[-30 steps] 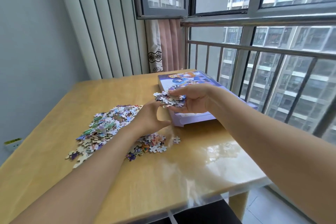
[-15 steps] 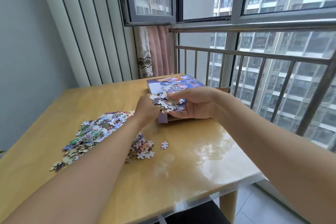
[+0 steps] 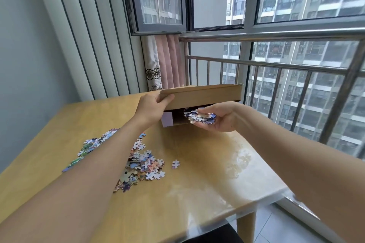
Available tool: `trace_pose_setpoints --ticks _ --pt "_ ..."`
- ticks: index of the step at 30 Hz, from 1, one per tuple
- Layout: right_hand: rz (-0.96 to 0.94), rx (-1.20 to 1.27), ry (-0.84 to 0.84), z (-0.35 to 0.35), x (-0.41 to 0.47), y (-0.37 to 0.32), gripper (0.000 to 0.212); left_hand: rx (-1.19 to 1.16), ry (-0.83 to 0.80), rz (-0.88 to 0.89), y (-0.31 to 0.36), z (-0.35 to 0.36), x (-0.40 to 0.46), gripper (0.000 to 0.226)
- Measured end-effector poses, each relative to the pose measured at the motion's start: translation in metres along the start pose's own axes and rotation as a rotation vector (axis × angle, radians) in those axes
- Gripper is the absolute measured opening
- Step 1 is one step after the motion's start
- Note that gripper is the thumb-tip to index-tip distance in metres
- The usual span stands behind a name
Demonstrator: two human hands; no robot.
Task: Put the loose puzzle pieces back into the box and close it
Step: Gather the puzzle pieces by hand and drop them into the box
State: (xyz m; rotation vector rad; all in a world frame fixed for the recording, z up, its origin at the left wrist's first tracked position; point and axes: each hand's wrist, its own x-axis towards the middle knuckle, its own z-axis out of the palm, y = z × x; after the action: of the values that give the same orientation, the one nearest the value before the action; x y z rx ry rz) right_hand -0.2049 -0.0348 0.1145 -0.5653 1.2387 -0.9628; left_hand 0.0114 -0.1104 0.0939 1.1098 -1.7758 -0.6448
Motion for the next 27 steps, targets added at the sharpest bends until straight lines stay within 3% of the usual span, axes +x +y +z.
trace_pose_setpoints --ticks 4,9,19,23,27 --pt "-0.01 0.025 0.085 0.002 0.005 -0.009 0.039 0.016 0.001 0.017 0.008 0.001 -0.001 0.02" --pt "-0.059 0.101 0.128 0.019 0.003 -0.021 0.02 0.005 -0.002 -0.002 0.019 -0.001 0.004 0.028" --pt "-0.242 0.442 0.066 0.04 0.008 -0.026 0.046 -0.071 -0.013 -0.002 0.032 -0.013 0.007 0.023" --pt "-0.299 0.151 0.126 0.03 0.01 -0.03 0.04 -0.108 -0.006 -0.006 0.03 -0.015 0.005 0.023" --pt "-0.459 -0.073 0.137 0.028 0.016 -0.025 0.05 -0.114 0.044 0.009 0.034 -0.016 0.006 0.016"
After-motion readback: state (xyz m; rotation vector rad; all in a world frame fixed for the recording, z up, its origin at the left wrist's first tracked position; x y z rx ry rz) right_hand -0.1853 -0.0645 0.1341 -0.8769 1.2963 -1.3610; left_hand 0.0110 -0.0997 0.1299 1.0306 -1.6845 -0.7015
